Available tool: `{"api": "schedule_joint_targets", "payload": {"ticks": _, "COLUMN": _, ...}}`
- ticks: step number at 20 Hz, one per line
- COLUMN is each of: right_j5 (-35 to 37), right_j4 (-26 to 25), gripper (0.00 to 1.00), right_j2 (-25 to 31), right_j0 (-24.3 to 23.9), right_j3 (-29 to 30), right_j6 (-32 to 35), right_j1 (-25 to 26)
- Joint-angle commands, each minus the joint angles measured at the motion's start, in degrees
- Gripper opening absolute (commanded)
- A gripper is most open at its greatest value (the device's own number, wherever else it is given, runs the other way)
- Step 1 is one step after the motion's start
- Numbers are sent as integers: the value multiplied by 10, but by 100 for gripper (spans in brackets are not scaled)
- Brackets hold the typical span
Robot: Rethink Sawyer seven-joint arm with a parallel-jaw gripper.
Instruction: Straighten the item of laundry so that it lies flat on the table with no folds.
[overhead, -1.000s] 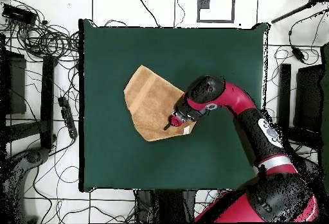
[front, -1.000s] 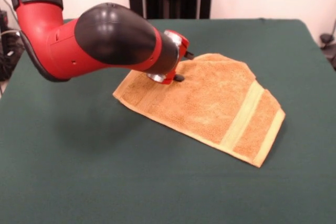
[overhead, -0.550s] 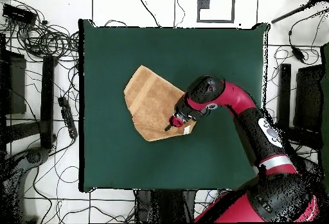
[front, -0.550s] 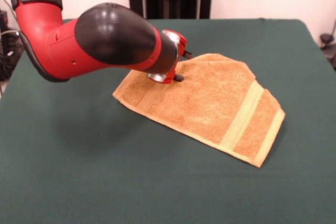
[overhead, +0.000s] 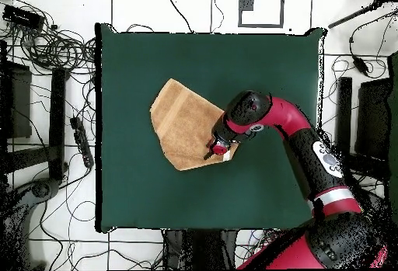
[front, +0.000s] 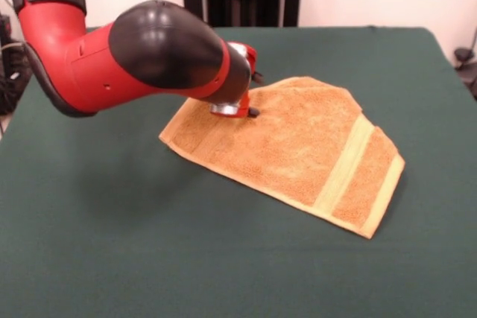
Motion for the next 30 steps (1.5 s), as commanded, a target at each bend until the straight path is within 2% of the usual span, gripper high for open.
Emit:
{"api": "schedule_joint_targets", "payload": {"ticks": 1, "right_j5": -81, "right_j4": -103, "gripper": 100, "right_j2": 12, "right_j0": -20, "right_j3": -108, "right_j6": -274, "right_j1": 42}}
{"api": "schedule_joint_targets", "payload": {"ticks": 3, "right_j5": -60, "right_j4": -82, "gripper": 100, "right_j2": 5, "right_j0": -19, "right_j3": -126, "right_j6": -260, "right_j1": 53}}
{"api": "schedule_joint_targets", "payload": {"ticks": 4, "right_j5": -41, "right_j4": -58, "gripper": 100, "right_j2": -8, "right_j0": -15, "right_j3": -136, "right_j6": -212, "right_j1": 59}}
{"api": "schedule_joint_targets", "payload": {"ticks": 5, "right_j5": -21, "right_j4": -34, "gripper": 100, "right_j2": -25, "right_j0": -9, "right_j3": -144, "right_j6": -155, "right_j1": 62}}
{"api": "schedule_joint_targets", "payload": {"ticks": 8, "right_j5": 55, "right_j4": 50, "gripper": 100, "right_j2": -96, "right_j0": 12, "right_j3": -155, "right_j6": 87, "right_j1": 67}}
{"api": "schedule_joint_targets", "payload": {"ticks": 10, "right_j5": 60, "right_j4": 105, "gripper": 100, "right_j2": -119, "right_j0": 6, "right_j3": -136, "right_j6": 173, "right_j1": 70}}
{"api": "schedule_joint_targets", "payload": {"ticks": 14, "right_j5": 79, "right_j4": 186, "gripper": 100, "right_j2": -164, "right_j0": -6, "right_j3": -99, "right_j6": 256, "right_j1": 76}}
{"api": "schedule_joint_targets", "payload": {"ticks": 16, "right_j5": 105, "right_j4": 207, "gripper": 100, "right_j2": -188, "right_j0": -10, "right_j3": -102, "right_j6": 265, "right_j1": 76}}
{"api": "schedule_joint_targets", "payload": {"ticks": 19, "right_j5": 92, "right_j4": 244, "gripper": 100, "right_j2": -213, "right_j0": -19, "right_j3": -52, "right_j6": 300, "right_j1": 59}}
{"api": "schedule_joint_targets", "payload": {"ticks": 22, "right_j5": 63, "right_j4": 252, "gripper": 100, "right_j2": -222, "right_j0": -14, "right_j3": 1, "right_j6": 308, "right_j1": 16}}
{"api": "schedule_joint_targets", "payload": {"ticks": 26, "right_j5": 57, "right_j4": 243, "gripper": 100, "right_j2": -214, "right_j0": 13, "right_j3": 33, "right_j6": 300, "right_j1": -50}}
{"api": "schedule_joint_targets", "payload": {"ticks": 30, "right_j5": 75, "right_j4": 322, "gripper": 100, "right_j2": -210, "right_j0": 43, "right_j3": 67, "right_j6": 395, "right_j1": -104}}
